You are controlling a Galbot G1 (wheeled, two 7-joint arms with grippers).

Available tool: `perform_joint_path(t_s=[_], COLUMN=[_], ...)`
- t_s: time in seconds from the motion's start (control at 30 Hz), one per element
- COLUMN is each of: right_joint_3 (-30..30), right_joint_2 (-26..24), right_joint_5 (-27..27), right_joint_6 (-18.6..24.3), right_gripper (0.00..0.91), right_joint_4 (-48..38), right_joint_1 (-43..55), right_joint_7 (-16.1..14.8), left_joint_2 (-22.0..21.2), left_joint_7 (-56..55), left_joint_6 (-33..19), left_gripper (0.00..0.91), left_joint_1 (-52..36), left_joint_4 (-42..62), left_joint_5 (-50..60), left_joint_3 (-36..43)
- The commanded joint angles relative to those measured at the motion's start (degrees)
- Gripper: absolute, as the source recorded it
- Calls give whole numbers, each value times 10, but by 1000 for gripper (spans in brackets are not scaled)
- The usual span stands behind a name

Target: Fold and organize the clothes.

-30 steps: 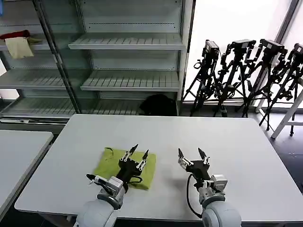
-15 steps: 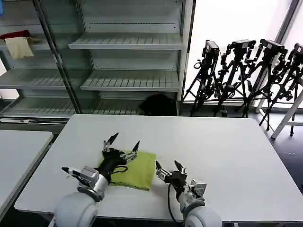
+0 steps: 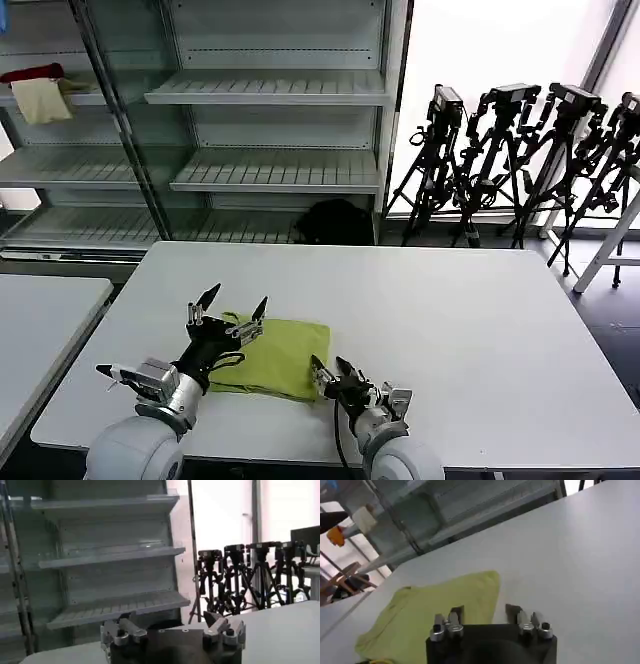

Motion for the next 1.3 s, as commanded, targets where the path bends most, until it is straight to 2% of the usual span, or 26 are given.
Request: perform_joint_path(t_s=[0.03,0.37,0.77,0.8,0.87,0.93,1.13,1.27,1.3], right_joint_3=[-11,11,47,46,39,34,25,23,22], right_joint_2=[0,0,-42,-42,-35,-27,-15,-17,-17], right_joint_5=[35,51,79,75,67,63,65,63,59], right_joint_6=[-5,-5,-6,-6,-5,-5,-4,-5,-5], right_gripper=[0,0,0,907,907,907,907,907,796], right_joint_4=[-15,-11,2,1,-5,-9,-16,-17,-20], right_joint_1=[8,24,27,24,13,8,7,8,8], right_joint_7=[24,29,24,20,-10,-25,-48,-45,-45], left_joint_2=[-3,-8,-16,-16,-18,-17,-17,-17,-18], left_joint_7=[-2,-3,-5,-5,-6,-6,-5,-5,-5], left_joint_6=[0,-1,0,0,0,0,1,1,1], left_gripper=[907,907,907,907,907,907,907,907,907], left_joint_1=[11,22,25,25,26,27,32,34,34], left_joint_4=[-5,-10,-15,-15,-14,-14,-19,-20,-19], left_joint_5=[-8,-3,1,1,2,3,3,3,3], left_joint_3=[-21,-22,-15,-15,-14,-14,-16,-17,-17])
